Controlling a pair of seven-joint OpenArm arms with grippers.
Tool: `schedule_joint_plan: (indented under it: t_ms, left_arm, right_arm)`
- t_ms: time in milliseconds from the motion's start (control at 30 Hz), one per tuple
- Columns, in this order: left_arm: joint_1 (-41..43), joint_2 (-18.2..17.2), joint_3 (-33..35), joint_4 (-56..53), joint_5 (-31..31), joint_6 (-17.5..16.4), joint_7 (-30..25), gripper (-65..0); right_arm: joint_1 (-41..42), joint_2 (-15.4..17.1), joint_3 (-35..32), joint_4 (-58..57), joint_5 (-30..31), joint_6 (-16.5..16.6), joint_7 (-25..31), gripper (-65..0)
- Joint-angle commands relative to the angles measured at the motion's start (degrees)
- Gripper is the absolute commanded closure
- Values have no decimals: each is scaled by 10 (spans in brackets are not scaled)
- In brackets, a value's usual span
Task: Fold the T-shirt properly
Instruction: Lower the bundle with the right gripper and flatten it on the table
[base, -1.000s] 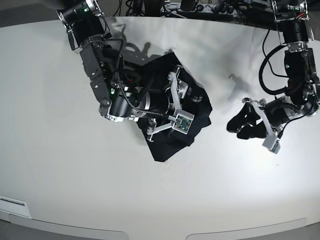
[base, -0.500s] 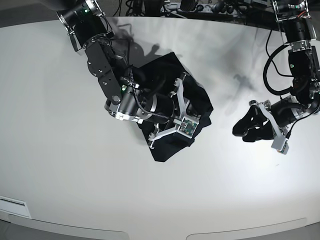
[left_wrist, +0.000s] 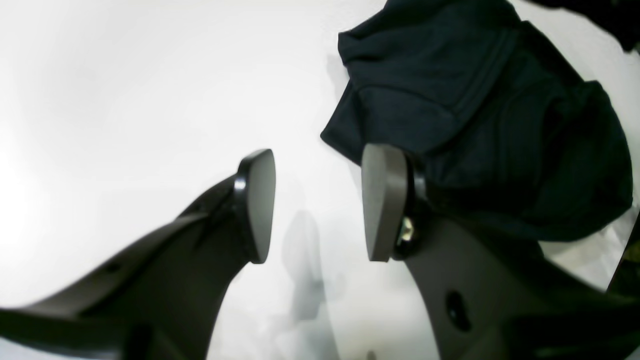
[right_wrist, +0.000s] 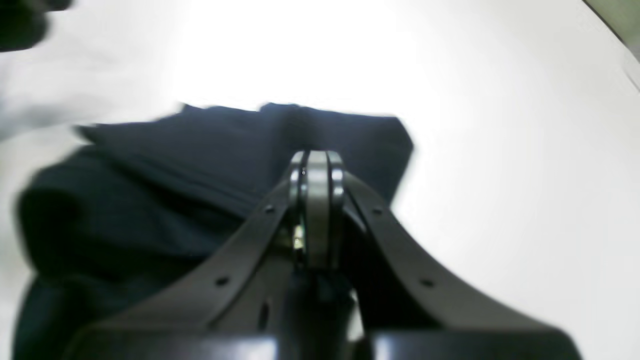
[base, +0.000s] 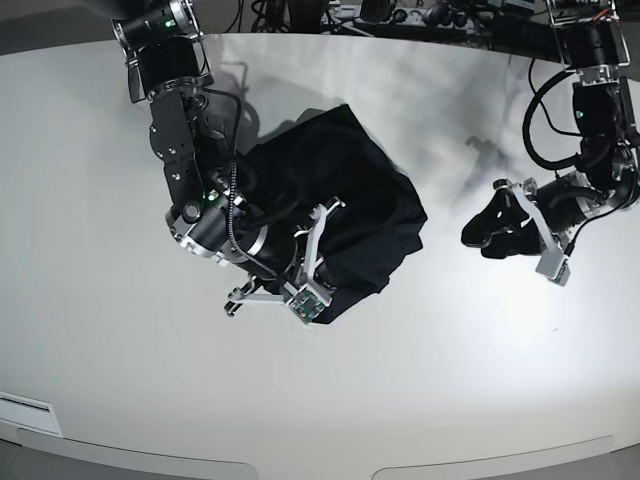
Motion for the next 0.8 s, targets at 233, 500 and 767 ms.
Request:
schedule_joint_plan:
  t_ms: [233,500,767]
  left_arm:
    - [-7,-10,-4,9,-8,-5,-23,-299]
    - [-7,-10,-4,9,-8,-5,-27,-299]
    - [-7,-10,-4,9,-8,-5,-28,-299]
  right_arm:
    - [-59,35,9,11,9,10,-21,0]
    - [-95,35,9,11,110,72,-24,0]
    - [-94,35,9,58,162,123,-31,0]
